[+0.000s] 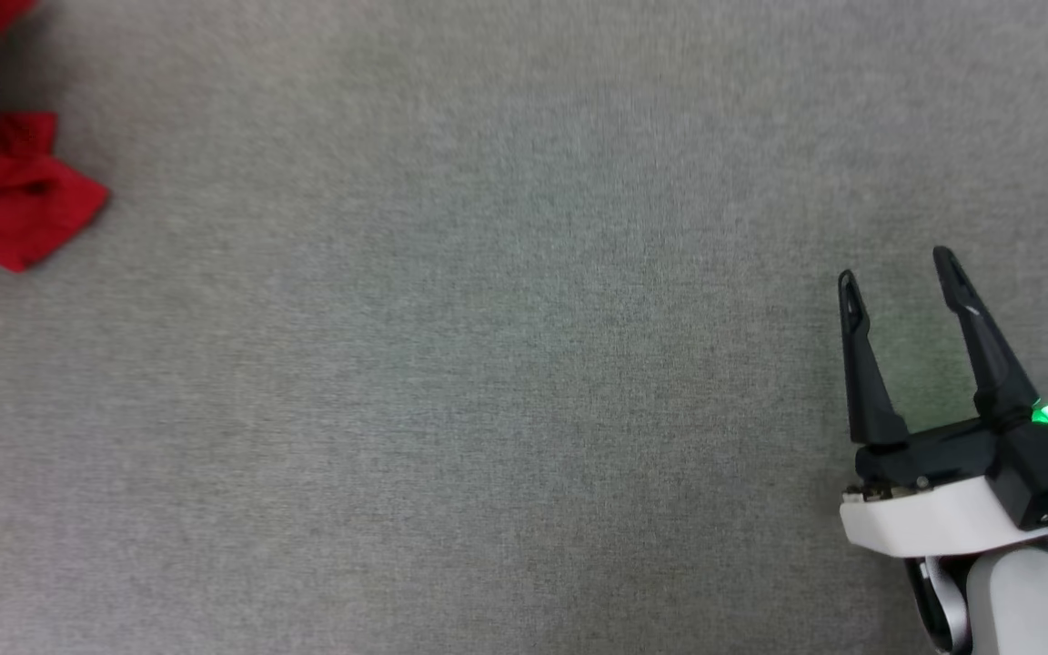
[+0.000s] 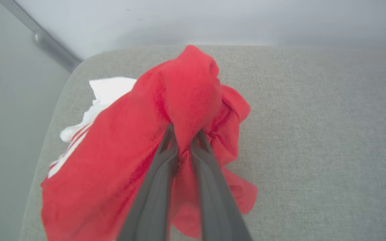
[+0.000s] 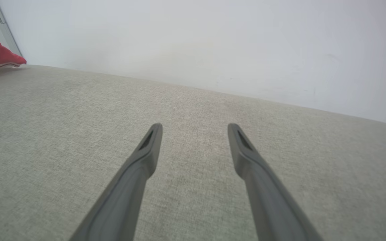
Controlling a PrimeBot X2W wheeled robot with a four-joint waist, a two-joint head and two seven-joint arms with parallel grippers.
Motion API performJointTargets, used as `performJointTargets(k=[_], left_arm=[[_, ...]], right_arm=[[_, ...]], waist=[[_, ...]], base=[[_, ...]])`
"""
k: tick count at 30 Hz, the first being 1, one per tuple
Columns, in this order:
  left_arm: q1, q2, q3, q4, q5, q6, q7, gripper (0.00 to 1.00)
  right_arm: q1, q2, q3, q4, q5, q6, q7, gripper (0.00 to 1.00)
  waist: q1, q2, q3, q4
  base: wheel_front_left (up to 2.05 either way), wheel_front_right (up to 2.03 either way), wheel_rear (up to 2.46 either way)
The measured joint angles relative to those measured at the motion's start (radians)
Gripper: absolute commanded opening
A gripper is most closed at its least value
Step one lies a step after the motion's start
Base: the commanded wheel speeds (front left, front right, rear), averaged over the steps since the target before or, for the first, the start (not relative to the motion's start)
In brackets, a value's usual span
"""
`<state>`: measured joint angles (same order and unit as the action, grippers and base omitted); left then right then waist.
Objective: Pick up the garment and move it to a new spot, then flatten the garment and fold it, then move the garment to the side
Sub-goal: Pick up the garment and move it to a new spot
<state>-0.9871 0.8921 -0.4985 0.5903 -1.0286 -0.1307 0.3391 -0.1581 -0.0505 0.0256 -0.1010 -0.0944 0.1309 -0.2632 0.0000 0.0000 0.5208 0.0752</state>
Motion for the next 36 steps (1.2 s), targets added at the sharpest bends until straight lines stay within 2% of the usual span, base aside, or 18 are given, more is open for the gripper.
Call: performJointTargets(k=[9,13,17,22,23,26,33,36], left_arm=[[0.002,0.048,-0.111,-0.17,0.042,0.0,-0.277,0.0],[-0.002,0.044,-0.173,-0.248,0.078,0.0,-0.38,0.0],[-0.002,0.025,-0.219,-0.293,0.104,0.0,-0.44,0.0],[0.004,-0.035,-0.269,-0.352,0.154,0.0,-0.495,0.0],[0.018,-0.09,-0.304,-0.392,0.2,0.017,-0.528,0.0],[0.043,-0.158,-0.342,-0.423,0.236,0.037,-0.548,0.0],[0.076,-0.289,-0.396,-0.44,0.319,0.075,-0.588,0.0],[0.114,-0.328,-0.443,-0.435,0.371,0.066,-0.596,0.0]], right_arm=[[0.052,0.0,0.0,0.048,0.05,0.0,0.0,1.0],[0.083,0.0,-0.003,0.065,0.063,0.0,0.0,1.0],[0.099,0.0,-0.006,0.068,0.074,0.0,0.0,1.0],[0.116,0.0,-0.018,0.068,0.089,0.0,0.0,1.0],[0.12,0.0,-0.024,0.068,0.094,0.0,0.0,1.0],[0.127,0.0,-0.028,0.066,0.094,0.0,0.0,1.0],[0.126,0.0,-0.04,0.051,0.093,0.0,0.0,1.0],[0.127,0.0,-0.048,0.044,0.093,0.0,0.0,1.0]], waist=[[-0.0002,0.0,-0.189,0.021],[-0.0002,0.0,-0.27,0.029],[-0.0003,0.0,-0.337,0.034],[-0.0003,0.0,-0.401,0.023],[-0.0004,0.0,-0.418,0.0],[-0.0003,0.0,-0.428,-0.027],[-0.0003,0.0001,-0.428,-0.111],[-0.0002,0.0001,-0.422,-0.147]], base=[[0.0,0.0,0.0],[0.0,0.0,0.0],[0.0,0.0,0.0],[0.0,0.0,0.0],[0.0,0.0,0.0],[0.0,0.0,0.0],[0.0,0.0,0.0],[0.0,0.0,0.0]])
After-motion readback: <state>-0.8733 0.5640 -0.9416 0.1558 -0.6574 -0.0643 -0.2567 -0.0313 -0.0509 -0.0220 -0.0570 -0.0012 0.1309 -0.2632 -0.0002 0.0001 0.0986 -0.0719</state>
